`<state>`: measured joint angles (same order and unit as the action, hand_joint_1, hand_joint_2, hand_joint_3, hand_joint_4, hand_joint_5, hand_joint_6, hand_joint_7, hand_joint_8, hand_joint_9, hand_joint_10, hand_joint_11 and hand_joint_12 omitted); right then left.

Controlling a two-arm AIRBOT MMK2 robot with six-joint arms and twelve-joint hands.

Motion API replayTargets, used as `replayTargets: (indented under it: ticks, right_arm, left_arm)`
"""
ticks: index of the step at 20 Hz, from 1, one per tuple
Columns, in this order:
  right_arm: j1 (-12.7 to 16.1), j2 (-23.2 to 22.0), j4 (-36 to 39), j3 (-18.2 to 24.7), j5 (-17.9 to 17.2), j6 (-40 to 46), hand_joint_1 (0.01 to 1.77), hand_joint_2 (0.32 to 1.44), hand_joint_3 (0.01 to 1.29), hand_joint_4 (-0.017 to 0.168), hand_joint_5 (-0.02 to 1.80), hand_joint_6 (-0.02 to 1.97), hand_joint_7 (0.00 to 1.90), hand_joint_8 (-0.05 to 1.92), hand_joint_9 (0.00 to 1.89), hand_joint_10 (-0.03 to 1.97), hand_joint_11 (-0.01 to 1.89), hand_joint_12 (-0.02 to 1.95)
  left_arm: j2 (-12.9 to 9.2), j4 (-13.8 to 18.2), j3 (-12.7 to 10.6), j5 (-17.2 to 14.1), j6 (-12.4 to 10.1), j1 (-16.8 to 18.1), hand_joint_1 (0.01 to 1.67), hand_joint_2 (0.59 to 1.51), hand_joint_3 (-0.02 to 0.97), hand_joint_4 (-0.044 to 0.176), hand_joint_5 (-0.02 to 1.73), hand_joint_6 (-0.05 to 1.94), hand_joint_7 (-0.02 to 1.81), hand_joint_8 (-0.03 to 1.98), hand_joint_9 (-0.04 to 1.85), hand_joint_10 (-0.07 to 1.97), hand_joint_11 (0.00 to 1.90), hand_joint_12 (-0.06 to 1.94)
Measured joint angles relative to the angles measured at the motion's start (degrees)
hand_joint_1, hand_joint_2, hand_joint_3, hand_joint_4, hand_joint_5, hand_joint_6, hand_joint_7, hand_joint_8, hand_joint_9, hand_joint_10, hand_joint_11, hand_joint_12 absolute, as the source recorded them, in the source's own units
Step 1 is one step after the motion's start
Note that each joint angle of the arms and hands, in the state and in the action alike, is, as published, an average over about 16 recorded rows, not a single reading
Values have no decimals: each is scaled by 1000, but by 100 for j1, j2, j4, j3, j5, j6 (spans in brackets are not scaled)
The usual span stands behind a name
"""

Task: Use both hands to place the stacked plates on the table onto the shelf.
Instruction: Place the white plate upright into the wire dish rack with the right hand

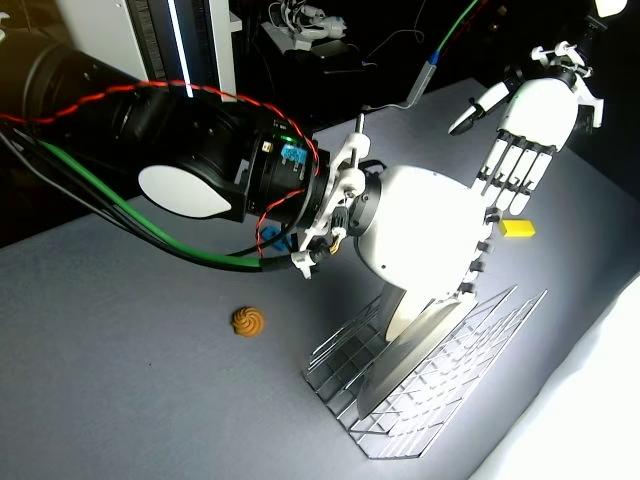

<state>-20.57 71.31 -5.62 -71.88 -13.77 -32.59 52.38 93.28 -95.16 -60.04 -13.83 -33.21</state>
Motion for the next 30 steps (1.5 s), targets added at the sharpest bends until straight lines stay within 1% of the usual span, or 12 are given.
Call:
replayTargets:
  ticks: [8, 11, 13, 15, 21, 25, 28, 30]
  right_arm:
    - [-258, 146, -15, -214, -137, -82, 1384, 992, 13, -8, 857, 1046, 1011, 876, 883, 1297, 724, 1563]
    - [-321, 180, -15, -269, -172, -101, 1372, 996, 13, -8, 847, 1068, 1004, 901, 880, 1211, 711, 1583]
    - [-351, 193, -16, -291, -199, -110, 1352, 1002, 13, -7, 837, 1061, 994, 848, 882, 1117, 699, 1584]
    - [-372, 201, -16, -300, -227, -118, 1318, 1014, 13, -7, 825, 970, 982, 746, 883, 1015, 682, 1574]
    - [-393, 210, -15, -303, -305, -139, 1189, 1053, 12, -6, 806, 596, 948, 420, 889, 674, 608, 1512]
    - [-368, 199, 12, -300, -358, -152, 1110, 1068, 12, -5, 809, 325, 931, 192, 893, 406, 559, 1459]
    - [-318, 154, 76, -275, -423, -161, 1067, 1076, 12, -4, 813, 124, 917, 40, 887, 301, 520, 1420]
    - [-264, 106, 139, -249, -479, -168, 1053, 1076, 12, -4, 821, 44, 916, 17, 884, 248, 499, 1399]
  left_arm:
    - [-1, 3, 7, 0, 0, 0, 21, 1110, 16, 3, 43, 18, 60, 4, 50, 2, 19, 10]
    - [-2, 4, 9, 0, 0, 0, 20, 1110, 16, 3, 42, 18, 61, 4, 51, 2, 22, 10]
    - [-2, 5, 11, 0, 0, 0, 21, 1110, 16, 3, 42, 18, 62, 4, 51, 2, 22, 10]
    - [-2, 7, 13, 0, 0, 0, 21, 1111, 16, 3, 42, 18, 62, 4, 50, 2, 22, 11]
    - [-3, 15, 18, 1, 0, 0, 20, 1111, 16, 4, 37, 18, 53, 4, 42, 3, 25, 11]
    - [-3, 22, 23, 1, 0, 0, 21, 1112, 16, 4, 37, 19, 51, 5, 38, 3, 25, 11]
    - [-3, 27, 27, 1, 0, 0, 21, 1111, 16, 4, 40, 19, 55, 4, 41, 3, 26, 10]
    - [-4, 30, 30, -1, 1, 0, 21, 1111, 17, 4, 42, 19, 57, 4, 42, 3, 28, 10]
